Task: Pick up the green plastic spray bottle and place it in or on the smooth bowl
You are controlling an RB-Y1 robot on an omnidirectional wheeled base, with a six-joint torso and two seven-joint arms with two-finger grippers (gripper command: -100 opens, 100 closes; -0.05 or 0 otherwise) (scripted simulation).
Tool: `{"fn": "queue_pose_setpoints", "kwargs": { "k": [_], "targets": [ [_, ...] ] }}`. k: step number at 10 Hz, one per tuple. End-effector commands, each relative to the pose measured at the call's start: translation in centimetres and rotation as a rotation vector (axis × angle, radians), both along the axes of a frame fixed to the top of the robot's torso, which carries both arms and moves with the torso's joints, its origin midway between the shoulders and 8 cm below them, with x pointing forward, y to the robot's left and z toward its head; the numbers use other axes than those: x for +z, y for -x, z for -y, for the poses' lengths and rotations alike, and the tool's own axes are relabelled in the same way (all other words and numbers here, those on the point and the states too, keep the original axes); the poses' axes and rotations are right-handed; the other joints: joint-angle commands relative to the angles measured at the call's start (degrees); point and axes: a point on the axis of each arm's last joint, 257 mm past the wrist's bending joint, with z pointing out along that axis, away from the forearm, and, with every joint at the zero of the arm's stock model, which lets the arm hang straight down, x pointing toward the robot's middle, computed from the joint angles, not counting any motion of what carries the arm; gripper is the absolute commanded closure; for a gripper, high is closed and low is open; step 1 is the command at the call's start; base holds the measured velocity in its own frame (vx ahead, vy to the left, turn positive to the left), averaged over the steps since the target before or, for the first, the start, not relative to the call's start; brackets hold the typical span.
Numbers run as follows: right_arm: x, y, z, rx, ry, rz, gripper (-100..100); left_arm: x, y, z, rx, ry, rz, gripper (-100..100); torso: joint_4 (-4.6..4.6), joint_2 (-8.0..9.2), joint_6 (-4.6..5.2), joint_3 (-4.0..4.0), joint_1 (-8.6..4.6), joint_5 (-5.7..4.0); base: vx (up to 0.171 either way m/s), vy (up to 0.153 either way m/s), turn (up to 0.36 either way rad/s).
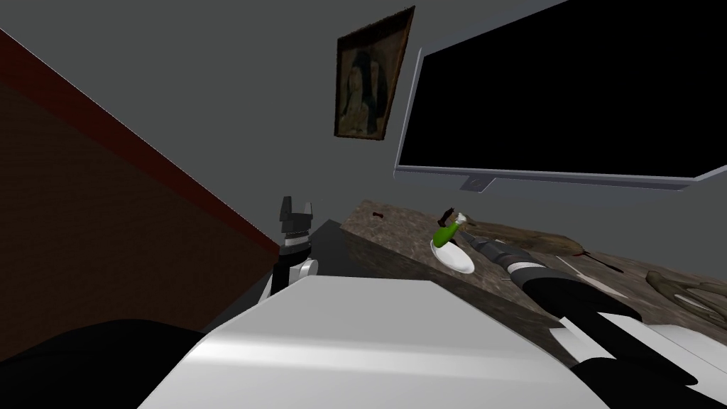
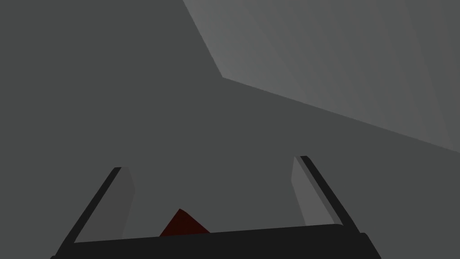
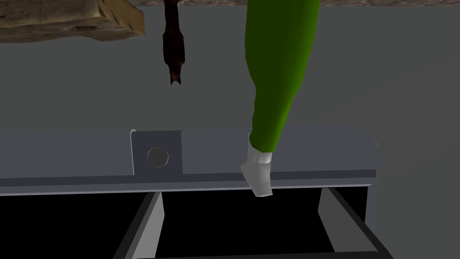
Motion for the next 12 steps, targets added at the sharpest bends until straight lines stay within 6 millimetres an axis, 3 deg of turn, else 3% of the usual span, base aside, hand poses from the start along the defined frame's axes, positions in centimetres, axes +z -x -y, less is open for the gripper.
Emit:
{"fn": "queue_pose_setpoints", "kwargs": {
  "k": [1,3,12],
  "targets": [
    [0.0,0.0,0.0,0.0,0.0,0.0,-100,0.0,0.0,0.0,0.0,0.0,0.0,0,0.0,0.0,0.0,0.0,0.0,0.0,0.006,0.008,-0.024],
    [0.0,0.0,0.0,0.0,0.0,0.0,-100,0.0,0.0,0.0,0.0,0.0,0.0,0,0.0,0.04,-0.02,0.02,-0.08,-0.01,-0.007,-0.009,0.025],
    [5.1,-0.8,-0.3,0.005,-0.004,-0.005,-100,0.0,0.0,0.0,0.0,0.0,0.0,0,0.0,0.02,-0.01,0.01,-0.04,-0.01,-0.001,-0.002,-0.002]
  ]
}}
